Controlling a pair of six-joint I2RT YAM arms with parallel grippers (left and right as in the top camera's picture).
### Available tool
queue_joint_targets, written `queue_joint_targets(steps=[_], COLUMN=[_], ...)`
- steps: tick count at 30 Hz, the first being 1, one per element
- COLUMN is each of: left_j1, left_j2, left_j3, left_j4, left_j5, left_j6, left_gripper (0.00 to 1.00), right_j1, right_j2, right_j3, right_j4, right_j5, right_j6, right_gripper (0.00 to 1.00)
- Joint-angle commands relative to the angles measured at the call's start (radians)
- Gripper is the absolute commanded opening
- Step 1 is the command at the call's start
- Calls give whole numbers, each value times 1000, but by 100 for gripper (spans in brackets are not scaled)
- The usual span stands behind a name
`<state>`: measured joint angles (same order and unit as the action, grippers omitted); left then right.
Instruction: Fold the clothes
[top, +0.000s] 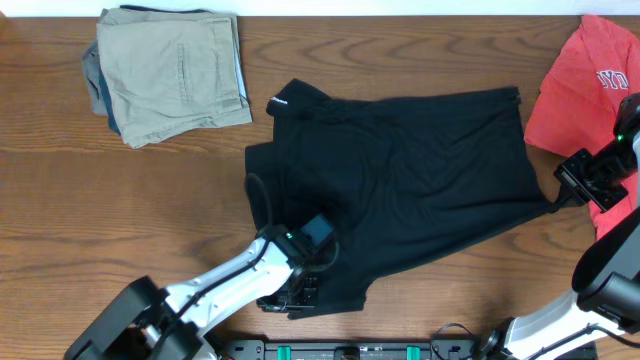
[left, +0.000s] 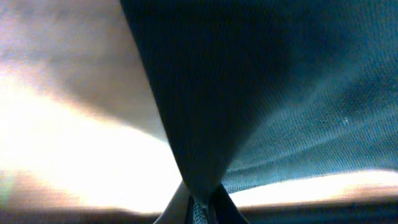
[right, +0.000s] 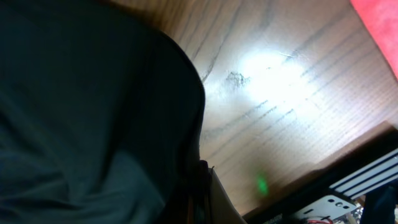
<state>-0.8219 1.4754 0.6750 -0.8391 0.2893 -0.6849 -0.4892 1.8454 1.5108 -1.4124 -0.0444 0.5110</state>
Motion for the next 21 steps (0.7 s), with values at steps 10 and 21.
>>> queue_joint_targets(steps=[10,21], left_j1=[-3,-3], left_j2=[-572,-894], left_j3=[-1,131], left_j4=[-236,-537], left_j5=[5,24], left_j6=[-116,-201], left_gripper=[6,6], right_j1=[13,13], right_j2=[-266,-541], right_j3=[10,-162], right_j4=[-98,-120], right_j5=[81,123], right_j6=[5,53], right_gripper=[1,1])
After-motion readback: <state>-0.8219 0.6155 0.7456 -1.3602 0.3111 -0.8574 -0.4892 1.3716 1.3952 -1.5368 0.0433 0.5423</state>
